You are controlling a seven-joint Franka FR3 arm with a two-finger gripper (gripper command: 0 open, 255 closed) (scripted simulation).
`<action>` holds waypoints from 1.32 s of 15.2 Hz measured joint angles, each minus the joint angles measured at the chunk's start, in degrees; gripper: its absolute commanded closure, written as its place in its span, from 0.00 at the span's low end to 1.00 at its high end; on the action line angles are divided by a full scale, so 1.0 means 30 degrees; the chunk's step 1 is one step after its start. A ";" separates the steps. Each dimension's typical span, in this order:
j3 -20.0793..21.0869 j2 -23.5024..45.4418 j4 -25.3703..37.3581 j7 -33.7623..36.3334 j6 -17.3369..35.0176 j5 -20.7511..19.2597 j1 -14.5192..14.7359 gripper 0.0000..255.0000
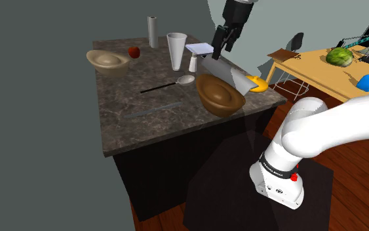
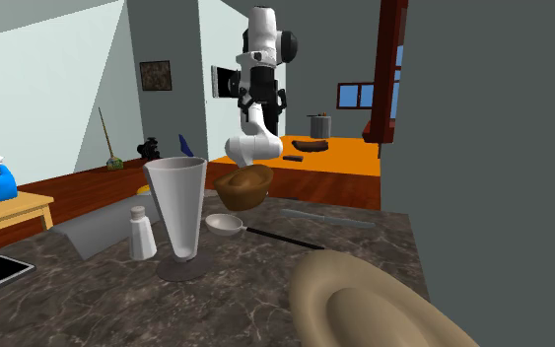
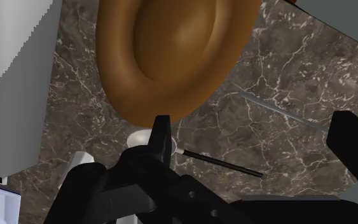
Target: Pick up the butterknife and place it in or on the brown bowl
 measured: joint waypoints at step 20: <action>-0.0849 1.1928 0.3079 -1.2023 0.5965 -0.0381 0.4156 0.00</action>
